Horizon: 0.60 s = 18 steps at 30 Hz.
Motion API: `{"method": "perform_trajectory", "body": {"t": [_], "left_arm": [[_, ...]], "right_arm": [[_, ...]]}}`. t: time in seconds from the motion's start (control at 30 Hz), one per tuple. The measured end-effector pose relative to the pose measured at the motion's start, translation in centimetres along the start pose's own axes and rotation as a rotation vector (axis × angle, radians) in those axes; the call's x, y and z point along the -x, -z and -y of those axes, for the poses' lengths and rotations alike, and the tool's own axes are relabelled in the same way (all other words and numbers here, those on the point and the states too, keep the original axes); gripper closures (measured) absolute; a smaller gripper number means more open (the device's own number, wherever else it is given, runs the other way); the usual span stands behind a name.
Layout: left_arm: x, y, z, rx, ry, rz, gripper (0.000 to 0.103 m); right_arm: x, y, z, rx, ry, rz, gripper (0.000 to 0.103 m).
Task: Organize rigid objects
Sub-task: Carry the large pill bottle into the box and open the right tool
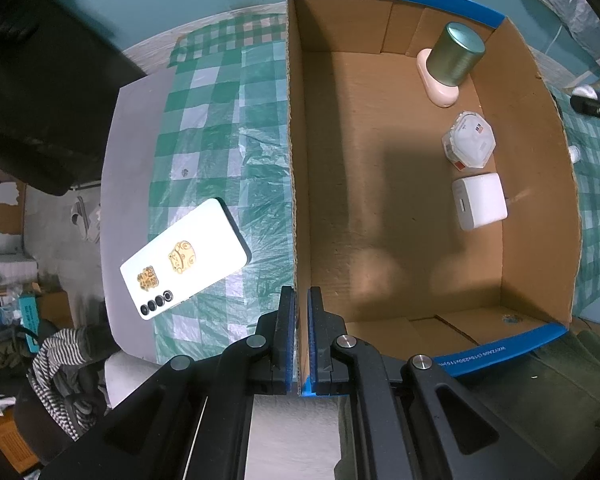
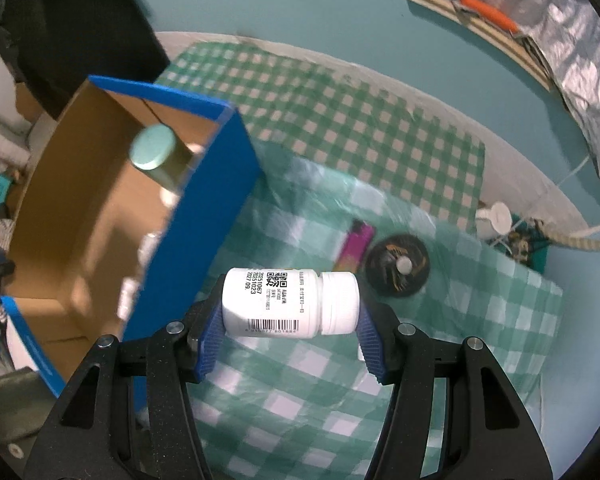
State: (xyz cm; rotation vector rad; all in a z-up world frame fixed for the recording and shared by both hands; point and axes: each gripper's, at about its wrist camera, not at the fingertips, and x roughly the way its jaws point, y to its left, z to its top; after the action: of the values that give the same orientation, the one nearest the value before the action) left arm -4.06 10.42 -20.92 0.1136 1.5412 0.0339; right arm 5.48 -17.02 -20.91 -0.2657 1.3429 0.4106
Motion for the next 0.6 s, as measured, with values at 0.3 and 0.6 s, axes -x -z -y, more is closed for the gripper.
{"method": "perform_trajectory", "body": {"t": [0.3,0.6], "left_arm": [[0.0,0.1,0.0,-0.001,0.002,0.001,0.098],[0.0,0.1,0.0,0.0,0.004,0.002,0.098]], "right_arm": [[1.6,-2.6,-3.7,0.084,-0.038,0.046,0.044],[1.3,-4.1,-6.9,0.16,-0.05,0.05,0.044]]}}
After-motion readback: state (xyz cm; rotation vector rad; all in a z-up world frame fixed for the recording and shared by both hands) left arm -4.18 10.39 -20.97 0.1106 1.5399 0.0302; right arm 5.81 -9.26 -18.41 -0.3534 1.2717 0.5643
